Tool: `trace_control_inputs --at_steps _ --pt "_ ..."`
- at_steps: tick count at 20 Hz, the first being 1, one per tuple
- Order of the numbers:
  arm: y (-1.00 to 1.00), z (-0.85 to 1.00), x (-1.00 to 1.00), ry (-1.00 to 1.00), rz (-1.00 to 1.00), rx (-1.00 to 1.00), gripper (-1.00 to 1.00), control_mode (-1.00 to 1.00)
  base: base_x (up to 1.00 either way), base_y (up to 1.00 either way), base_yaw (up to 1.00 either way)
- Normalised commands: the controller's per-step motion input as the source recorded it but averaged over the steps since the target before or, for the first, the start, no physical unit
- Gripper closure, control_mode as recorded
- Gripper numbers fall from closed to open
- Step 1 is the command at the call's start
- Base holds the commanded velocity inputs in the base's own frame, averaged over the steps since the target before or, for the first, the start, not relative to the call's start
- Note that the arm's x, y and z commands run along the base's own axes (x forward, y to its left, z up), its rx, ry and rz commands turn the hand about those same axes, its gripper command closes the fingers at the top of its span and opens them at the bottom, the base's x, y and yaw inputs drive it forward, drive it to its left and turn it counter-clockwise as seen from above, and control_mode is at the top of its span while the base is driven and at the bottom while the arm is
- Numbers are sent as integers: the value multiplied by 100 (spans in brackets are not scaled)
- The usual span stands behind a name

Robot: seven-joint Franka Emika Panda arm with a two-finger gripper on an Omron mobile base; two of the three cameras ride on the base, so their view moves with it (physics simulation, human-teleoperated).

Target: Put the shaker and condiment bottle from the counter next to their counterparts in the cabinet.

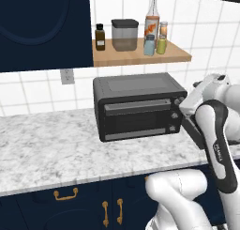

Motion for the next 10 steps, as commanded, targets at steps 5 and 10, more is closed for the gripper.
trace_control_inputs --at_steps 5,10 --pt "0 -74 -100 -34 -1 0 -100 -100 0 0 0" --pt "3 -39 -83 -14 -1 0 -100 -100 0 0 0"
